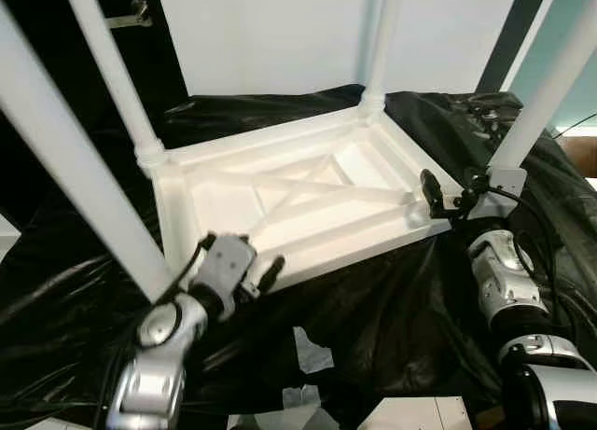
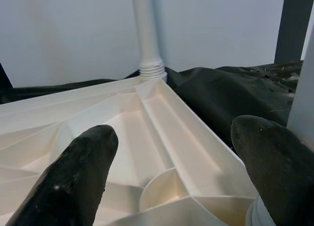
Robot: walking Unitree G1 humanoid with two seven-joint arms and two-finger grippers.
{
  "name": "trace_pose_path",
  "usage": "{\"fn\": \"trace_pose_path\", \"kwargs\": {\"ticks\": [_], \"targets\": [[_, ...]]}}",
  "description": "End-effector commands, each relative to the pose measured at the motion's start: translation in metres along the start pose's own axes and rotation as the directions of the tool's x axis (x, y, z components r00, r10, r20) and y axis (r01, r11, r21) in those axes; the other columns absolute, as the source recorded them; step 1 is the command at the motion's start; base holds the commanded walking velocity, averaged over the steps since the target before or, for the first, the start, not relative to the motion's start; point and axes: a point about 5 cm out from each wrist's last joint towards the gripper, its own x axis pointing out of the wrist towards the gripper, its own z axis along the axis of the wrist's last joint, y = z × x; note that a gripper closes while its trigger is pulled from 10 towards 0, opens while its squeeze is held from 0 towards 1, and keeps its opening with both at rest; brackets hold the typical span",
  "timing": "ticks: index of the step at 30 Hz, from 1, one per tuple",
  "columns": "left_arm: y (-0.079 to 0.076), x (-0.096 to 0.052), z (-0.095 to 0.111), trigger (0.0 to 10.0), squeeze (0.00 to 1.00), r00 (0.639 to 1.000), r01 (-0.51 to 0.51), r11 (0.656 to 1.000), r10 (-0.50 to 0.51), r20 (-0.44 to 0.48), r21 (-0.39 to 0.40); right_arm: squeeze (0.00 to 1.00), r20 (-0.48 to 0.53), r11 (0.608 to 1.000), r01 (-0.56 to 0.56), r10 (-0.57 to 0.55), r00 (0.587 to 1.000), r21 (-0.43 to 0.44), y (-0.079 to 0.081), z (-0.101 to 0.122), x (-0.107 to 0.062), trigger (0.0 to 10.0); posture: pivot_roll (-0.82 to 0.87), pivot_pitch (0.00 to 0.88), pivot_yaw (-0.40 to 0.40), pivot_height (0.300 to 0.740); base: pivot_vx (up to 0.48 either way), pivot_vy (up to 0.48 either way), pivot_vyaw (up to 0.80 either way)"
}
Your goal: Building children table
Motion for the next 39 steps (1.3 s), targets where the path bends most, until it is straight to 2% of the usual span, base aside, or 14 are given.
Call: {"fn": "trace_pose_path", "kwargs": {"ticks": [1,5,9,14,15,16,22,23,28,30,31,32,36,39], "targets": [[0.015,0.005,-0.002,10.0,0.00,0.998,-0.061,0.998,0.061,0.004,0.017,0.00,-0.040,0.999,0.052,-0.052,0.998,0.015,-0.006,-0.011,-0.007,10.0,0.16,0.054,-0.014,0.740,0.000,0.000,0.00],[0.024,0.018,0.002,10.0,0.00,0.997,-0.069,0.997,0.069,0.023,0.018,0.00,-0.039,1.000,0.025,-0.025,0.999,0.010,0.001,-0.012,-0.005,10.0,0.15,0.055,-0.017,0.740,0.000,0.000,0.00],[0.025,0.021,0.005,10.0,0.00,0.997,-0.063,0.998,0.062,0.040,0.024,0.00,-0.038,1.000,0.000,0.001,0.999,0.015,0.007,-0.012,-0.004,10.0,0.15,0.056,-0.017,0.740,0.000,0.000,0.00],[0.004,0.012,0.013,10.0,0.00,0.993,-0.021,0.998,0.029,0.116,-0.066,0.00,-0.053,0.989,-0.148,0.148,0.988,0.006,0.037,-0.015,0.000,10.0,0.15,0.062,-0.022,0.740,0.000,0.000,0.00],[0.004,0.012,0.013,10.0,0.00,0.993,-0.021,0.998,0.029,0.116,-0.066,0.00,-0.053,0.989,-0.148,0.148,0.988,0.006,0.037,-0.015,0.000,10.0,0.15,0.062,-0.022,0.740,0.000,0.000,0.00],[-0.009,0.002,0.016,10.0,0.00,0.988,0.001,0.994,0.016,0.151,-0.110,0.00,-0.074,0.976,-0.215,0.213,0.974,-0.015,0.054,-0.019,0.001,10.0,0.16,0.063,-0.028,0.740,0.000,0.000,0.00],[-0.023,-0.014,0.021,10.0,0.00,0.982,0.046,0.978,-0.007,0.191,-0.201,0.00,-0.151,0.971,-0.217,0.201,0.968,-0.104,0.066,-0.027,0.006,10.0,0.18,0.064,-0.043,0.740,0.000,0.000,0.00],[-0.031,-0.025,0.023,10.0,0.00,0.980,0.080,0.967,-0.031,0.197,-0.243,0.00,-0.163,0.967,-0.228,0.209,0.964,-0.115,0.074,-0.027,0.009,10.0,0.19,0.065,-0.048,0.740,0.000,0.000,0.00],[-0.035,-0.037,0.023,10.0,0.00,0.982,0.102,0.960,-0.055,0.183,-0.262,0.00,-0.172,0.960,-0.251,0.229,0.958,-0.123,0.079,-0.027,0.010,10.0,0.20,0.063,-0.056,0.740,0.000,0.000,0.00],[-0.042,-0.061,0.022,10.0,0.00,0.985,0.145,0.954,-0.113,0.134,-0.264,0.00,-0.192,0.950,-0.277,0.248,0.949,-0.141,0.083,-0.029,0.010,10.0,0.21,0.060,-0.058,0.740,0.000,0.000,0.00],[-0.042,-0.061,0.022,10.0,0.00,0.985,0.145,0.954,-0.113,0.134,-0.264,0.00,-0.192,0.950,-0.277,0.248,0.949,-0.141,0.083,-0.029,0.010,10.0,0.21,0.060,-0.058,0.740,0.000,0.000,0.00],[-0.045,-0.082,0.018,10.0,0.00,0.986,0.164,0.953,-0.149,0.077,-0.254,0.00,-0.204,0.946,-0.287,0.254,0.945,-0.150,0.083,-0.030,0.010,10.0,0.21,0.060,-0.057,0.740,0.000,0.000,0.00],[-0.042,-0.098,0.014,10.0,0.00,0.987,0.156,0.958,-0.157,0.012,-0.241,0.00,-0.210,0.945,-0.289,0.254,0.944,-0.156,0.082,-0.030,0.011,10.0,0.21,0.060,-0.057,0.740,0.000,0.000,0.00],[-0.022,-0.127,-0.003,10.0,0.00,0.970,0.110,0.979,-0.144,-0.198,-0.172,0.00,-0.219,0.943,-0.285,0.246,0.944,-0.169,0.082,-0.031,0.011,10.0,0.22,0.054,-0.058,0.740,0.000,0.000,0.00]]}}
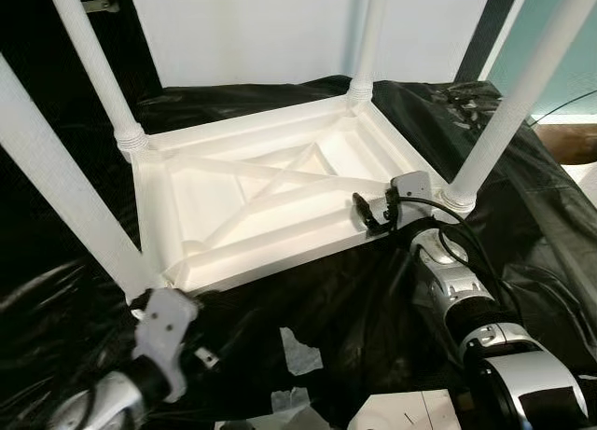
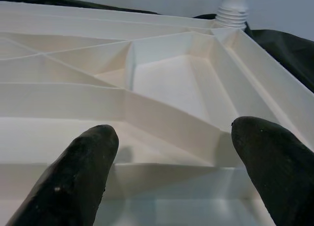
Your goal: Building children table
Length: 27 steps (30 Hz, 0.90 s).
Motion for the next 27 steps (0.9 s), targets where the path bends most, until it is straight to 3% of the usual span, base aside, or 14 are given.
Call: {"fn": "trace_pose_path", "kwargs": {"ticks": [1,2,4,6,7,8,10,12,15,16,22,26,27], "targets": [[0.013,-0.018,-0.014,10.0,0.00,0.987,0.014,0.999,-0.006,-0.163,0.047,0.00,-0.037,1.000,-0.007,0.006,0.999,-0.007,0.002,-0.006,0.000,10.0,0.22,0.052,-0.057,0.740,0.000,0.000,0.00],[0.020,-0.023,-0.020,10.0,0.00,0.975,-0.004,0.998,0.018,-0.220,0.064,0.00,-0.038,1.000,-0.008,0.008,0.999,-0.006,0.003,-0.006,0.000,10.0,0.22,0.052,-0.057,0.740,0.000,0.000,0.00],[0.020,-0.023,-0.020,10.0,0.00,0.975,-0.004,0.998,0.018,-0.220,0.064,0.00,-0.038,1.000,-0.008,0.008,0.999,-0.006,0.003,-0.006,0.000,10.0,0.22,0.052,-0.057,0.740,0.000,0.000,0.00],[0.043,-0.033,-0.023,10.0,0.00,0.956,-0.105,0.986,0.137,-0.260,0.130,0.00,-0.038,1.000,-0.010,0.010,0.999,-0.010,0.004,-0.005,0.001,10.0,0.21,0.046,-0.052,0.740,0.000,0.000,0.00],[0.058,-0.039,-0.020,10.0,0.00,0.945,-0.180,0.970,0.217,-0.246,0.166,0.00,-0.037,1.000,-0.010,0.009,0.999,-0.013,0.003,-0.005,0.000,10.0,0.21,0.044,-0.050,0.740,0.000,0.000,0.00],[0.058,-0.039,-0.020,10.0,0.00,0.945,-0.180,0.970,0.217,-0.246,0.166,0.00,-0.037,1.000,-0.010,0.009,0.999,-0.013,0.003,-0.005,0.000,10.0,0.21,0.044,-0.050,0.740,0.000,0.000,0.00],[0.079,-0.046,-0.014,10.0,0.00,0.923,-0.285,0.936,0.326,-0.205,0.207,0.00,-0.037,1.000,-0.008,0.007,0.999,-0.013,0.002,-0.006,-0.001,10.0,0.21,0.042,-0.049,0.740,0.000,0.000,0.00],[0.085,-0.048,-0.011,10.0,0.00,0.916,-0.314,0.925,0.354,-0.188,0.213,0.00,-0.037,1.000,-0.009,0.008,0.999,-0.014,0.002,-0.007,-0.002,10.0,0.21,0.040,-0.048,0.740,0.000,0.000,0.00],[0.109,-0.049,-0.003,10.0,0.00,0.885,-0.410,0.877,0.450,-0.124,0.252,0.00,-0.032,0.999,-0.044,0.044,0.999,-0.013,0.008,-0.010,-0.008,10.0,0.20,0.037,-0.045,0.740,0.000,0.000,0.00],[0.117,-0.053,-0.001,10.0,0.00,0.879,-0.421,0.873,0.460,-0.125,0.246,0.00,-0.031,0.999,-0.052,0.051,0.998,-0.016,0.010,-0.012,-0.011,10.0,0.19,0.037,-0.043,0.740,0.000,0.000,0.00],[0.129,-0.063,0.003,10.0,0.00,0.877,-0.426,0.876,0.462,-0.134,0.226,0.00,-0.034,0.998,-0.060,0.059,0.998,-0.010,0.011,-0.016,-0.016,10.0,0.18,0.036,-0.038,0.740,0.000,0.000,0.00],[0.135,-0.076,0.002,10.0,0.00,0.884,-0.380,0.887,0.432,-0.178,0.261,0.00,-0.041,0.998,-0.060,0.059,0.997,-0.021,0.009,-0.018,-0.020,10.0,0.16,0.038,-0.028,0.740,0.000,0.000,0.00],[0.142,-0.081,0.004,10.0,0.00,0.872,-0.393,0.873,0.453,-0.182,0.289,0.00,-0.042,0.998,-0.059,0.058,0.997,-0.025,0.008,-0.019,-0.022,10.0,0.16,0.037,-0.029,0.740,0.000,0.000,0.00]]}}
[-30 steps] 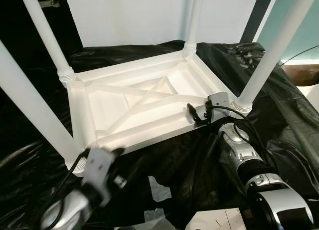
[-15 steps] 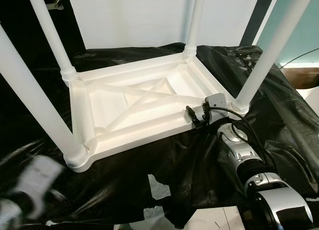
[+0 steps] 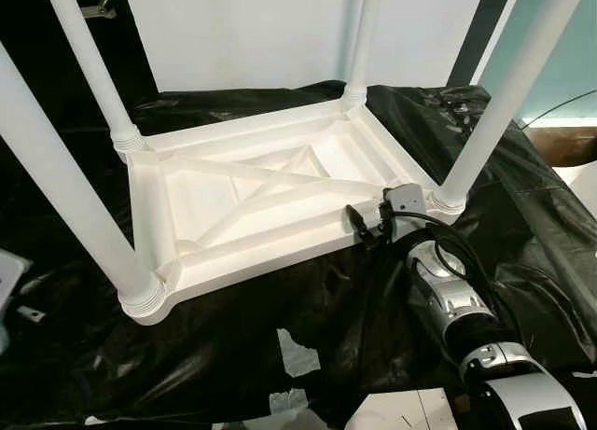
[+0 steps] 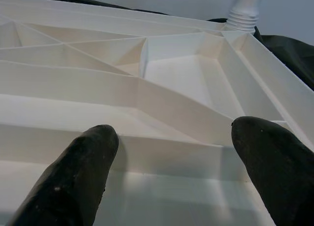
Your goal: Building children table
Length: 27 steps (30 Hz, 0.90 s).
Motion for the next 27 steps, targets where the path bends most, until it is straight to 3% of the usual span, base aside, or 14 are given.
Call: {"fn": "trace_pose_path", "kwargs": {"ticks": [1,4,6,7,12,13,18,20,25,26,27], "targets": [[0.018,-0.004,-0.003,10.0,0.00,0.998,-0.053,0.998,0.054,-0.020,0.030,0.00,-0.055,1.000,-0.012,0.012,0.998,0.003,0.000,-0.013,-0.009,10.0,0.16,0.037,-0.030,0.740,0.000,0.000,0.00],[0.028,-0.004,-0.003,10.0,0.00,0.995,-0.095,0.994,0.096,-0.025,0.045,0.00,-0.054,1.000,-0.016,0.016,0.998,0.006,0.000,-0.013,-0.011,10.0,0.16,0.037,-0.030,0.740,0.000,0.000,0.00],[0.036,0.001,0.001,10.0,0.00,0.991,-0.137,0.990,0.137,0.014,0.039,0.00,-0.047,1.000,-0.025,0.025,0.999,0.014,0.003,-0.012,-0.014,10.0,0.16,0.037,-0.039,0.740,0.000,0.000,0.00],[0.047,0.010,0.008,10.0,0.00,0.979,-0.188,0.982,0.186,0.086,0.016,0.00,-0.039,0.999,-0.029,0.030,0.999,0.014,0.006,-0.011,-0.019,10.0,0.17,0.038,-0.045,0.740,0.000,0.000,0.00],[0.052,0.020,0.016,10.0,0.00,0.964,-0.210,0.977,0.212,0.162,-0.031,0.00,-0.039,1.000,-0.008,0.009,0.999,0.009,0.008,-0.011,-0.023,10.0,0.16,0.041,-0.047,0.740,0.000,0.000,0.00],[0.059,0.036,0.025,10.0,0.00,0.927,-0.248,0.957,0.279,0.250,-0.148,0.00,-0.006,0.999,0.015,-0.015,1.000,0.029,0.010,-0.006,-0.028,10.0,0.16,0.043,-0.048,0.740,0.000,0.000,0.00],[0.063,0.047,0.031,10.0,0.00,0.899,-0.255,0.938,0.319,0.299,-0.234,0.00,0.029,0.999,0.021,-0.022,0.999,0.050,0.011,-0.001,-0.034,10.0,0.14,0.044,-0.044,0.740,0.000,0.000,0.00],[0.061,0.069,0.044,10.0,0.00,0.855,-0.171,0.896,0.342,0.389,-0.411,0.00,0.015,0.996,0.034,-0.036,0.999,0.080,0.009,-0.003,-0.047,10.0,0.13,0.048,-0.036,0.740,0.000,0.000,0.00],[0.058,0.083,0.051,10.0,0.00,0.838,-0.118,0.881,0.337,0.430,-0.459,0.00,-0.015,0.995,0.061,-0.060,0.998,0.082,0.006,-0.007,-0.057,10.0,0.12,0.053,-0.031,0.740,0.000,0.000,0.00],[0.053,0.094,0.059,10.0,0.00,0.815,-0.027,0.862,0.312,0.488,-0.506,0.00,-0.050,0.992,0.083,-0.079,0.996,0.093,0.004,-0.010,-0.064,10.0,0.11,0.055,-0.030,0.740,0.000,0.000,0.00],[0.053,0.094,0.059,10.0,0.00,0.815,-0.027,0.862,0.312,0.488,-0.506,0.00,-0.050,0.992,0.083,-0.079,0.996,0.093,0.004,-0.010,-0.064,10.0,0.11,0.055,-0.030,0.740,0.000,0.000,0.00]]}}
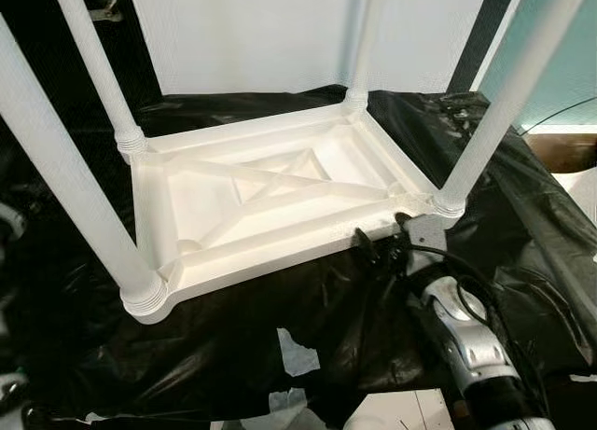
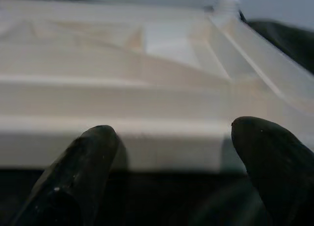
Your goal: Building children table
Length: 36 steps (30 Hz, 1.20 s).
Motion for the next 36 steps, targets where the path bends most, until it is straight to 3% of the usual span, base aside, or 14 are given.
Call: {"fn": "trace_pose_path", "kwargs": {"ticks": [1,6,8,13,14,15,16,17,20,25,30,32,33,36], "targets": [[-0.005,0.004,-0.004,10.0,0.00,0.999,0.033,0.998,-0.033,0.013,-0.045,0.00,-0.018,1.000,0.018,-0.017,1.000,0.014,-0.002,-0.001,-0.003,10.0,0.11,0.055,-0.030,0.740,0.000,0.000,0.00],[-0.020,0.014,-0.004,10.0,0.00,0.992,0.120,0.989,-0.116,0.051,-0.088,0.00,-0.043,1.000,0.018,-0.018,0.999,0.021,-0.004,-0.005,-0.011,10.0,0.10,0.060,-0.026,0.740,0.000,0.000,0.00],[-0.039,0.021,-0.003,10.0,0.00,0.967,0.249,0.961,-0.240,0.086,-0.123,0.00,-0.074,0.998,0.047,-0.044,0.996,0.037,-0.008,-0.009,-0.013,10.0,0.10,0.059,-0.023,0.740,0.000,0.000,0.00],[-0.057,0.023,-0.003,10.0,0.00,0.934,0.354,0.925,-0.340,0.111,-0.141,0.00,-0.100,0.995,0.081,-0.075,0.992,0.063,-0.012,-0.011,-0.009,10.0,0.10,0.057,-0.019,0.740,0.000,0.000,0.00],[-0.071,0.020,-0.006,10.0,0.00,0.902,0.431,0.892,-0.419,0.108,-0.135,0.00,-0.125,0.992,0.097,-0.086,0.988,0.082,-0.013,-0.011,-0.003,10.0,0.10,0.057,-0.016,0.740,0.000,0.000,0.00],[-0.099,0.012,-0.014,10.0,0.00,0.820,0.572,0.806,-0.565,0.090,-0.151,0.00,-0.181,0.989,0.113,-0.094,0.979,0.096,-0.013,-0.009,0.011,10.0,0.11,0.056,-0.017,0.740,0.000,0.000,0.00],[-0.099,0.012,-0.014,10.0,0.00,0.820,0.572,0.806,-0.565,0.090,-0.151,0.00,-0.181,0.989,0.113,-0.094,0.979,0.096,-0.013,-0.009,0.011,10.0,0.11,0.056,-0.017,0.740,0.000,0.000,0.00],[-0.113,0.006,-0.018,10.0,0.00,0.767,0.640,0.749,-0.637,0.081,-0.173,0.00,-0.209,0.990,0.112,-0.091,0.974,0.088,-0.011,-0.009,0.017,10.0,0.11,0.057,-0.018,0.740,0.000,0.000,0.00],[-0.119,0.003,-0.018,10.0,0.00,0.744,0.665,0.725,-0.663,0.078,-0.177,0.00,-0.212,0.990,0.113,-0.092,0.973,0.090,-0.010,-0.008,0.020,10.0,0.12,0.057,-0.023,0.740,0.000,0.000,0.00],[-0.150,-0.014,-0.014,10.0,0.00,0.624,0.775,0.599,-0.776,0.092,-0.202,0.00,-0.213,0.988,0.116,-0.093,0.973,0.101,-0.010,-0.001,0.037,10.0,0.14,0.059,-0.033,0.740,0.000,0.000,0.00],[-0.163,-0.022,-0.011,10.0,0.00,0.593,0.797,0.564,-0.799,0.103,-0.216,0.00,-0.209,0.989,0.111,-0.089,0.974,0.097,-0.010,0.002,0.045,10.0,0.15,0.059,-0.035,0.740,0.000,0.000,0.00],[-0.180,-0.032,-0.010,10.0,0.00,0.552,0.823,0.516,-0.825,0.119,-0.235,0.00,-0.200,0.992,0.094,-0.077,0.977,0.080,-0.011,0.006,0.054,10.0,0.16,0.058,-0.045,0.740,0.000,0.000,0.00],[-0.180,-0.032,-0.010,10.0,0.00,0.552,0.823,0.516,-0.825,0.119,-0.235,0.00,-0.200,0.992,0.094,-0.077,0.977,0.080,-0.011,0.006,0.054,10.0,0.16,0.058,-0.045,0.740,0.000,0.000,0.00],[-0.205,-0.046,-0.006,10.0,0.00,0.479,0.863,0.433,-0.865,0.149,-0.262,0.00,-0.200,0.997,0.054,-0.042,0.979,0.057,-0.010,0.010,0.065,10.0,0.17,0.059,-0.052,0.740,0.000,0.000,0.00]]}}
